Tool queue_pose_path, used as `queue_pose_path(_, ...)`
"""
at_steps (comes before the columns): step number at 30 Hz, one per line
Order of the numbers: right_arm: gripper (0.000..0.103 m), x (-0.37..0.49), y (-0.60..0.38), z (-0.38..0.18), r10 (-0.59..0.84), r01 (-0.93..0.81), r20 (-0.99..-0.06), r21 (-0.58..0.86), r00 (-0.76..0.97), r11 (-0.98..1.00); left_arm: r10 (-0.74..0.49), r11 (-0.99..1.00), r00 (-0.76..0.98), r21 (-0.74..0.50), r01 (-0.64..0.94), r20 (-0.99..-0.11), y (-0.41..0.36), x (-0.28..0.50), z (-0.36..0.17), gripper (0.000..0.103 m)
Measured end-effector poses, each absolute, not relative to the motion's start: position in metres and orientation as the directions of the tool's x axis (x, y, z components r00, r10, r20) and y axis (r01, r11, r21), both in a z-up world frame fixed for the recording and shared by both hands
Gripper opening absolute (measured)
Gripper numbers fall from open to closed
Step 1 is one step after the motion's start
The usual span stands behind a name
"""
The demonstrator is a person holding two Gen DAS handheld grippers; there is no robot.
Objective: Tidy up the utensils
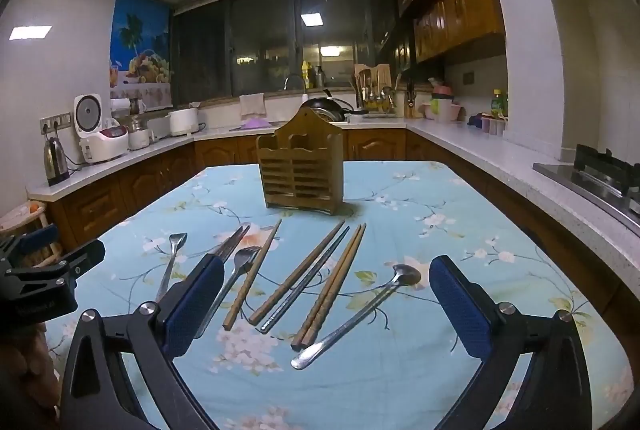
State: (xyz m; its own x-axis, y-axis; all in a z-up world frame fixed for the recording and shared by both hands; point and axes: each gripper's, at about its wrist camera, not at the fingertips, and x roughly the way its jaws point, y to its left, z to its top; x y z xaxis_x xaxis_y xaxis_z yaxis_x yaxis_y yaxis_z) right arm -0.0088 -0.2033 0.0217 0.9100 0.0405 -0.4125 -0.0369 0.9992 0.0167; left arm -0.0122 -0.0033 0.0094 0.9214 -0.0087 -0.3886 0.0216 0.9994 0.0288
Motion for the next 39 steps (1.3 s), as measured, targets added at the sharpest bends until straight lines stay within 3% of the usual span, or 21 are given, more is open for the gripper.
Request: queue_pose_path(39, 0.103, -0.0066, -0.1981, 0.022, 0.055, -0.047, -0.422, 0.029, 0.905, 0.998, -0.025, 0.999, 0.915, 0.009, 0.032, -0.403, -0.0036, -0.0055, 0.0091, 0.102)
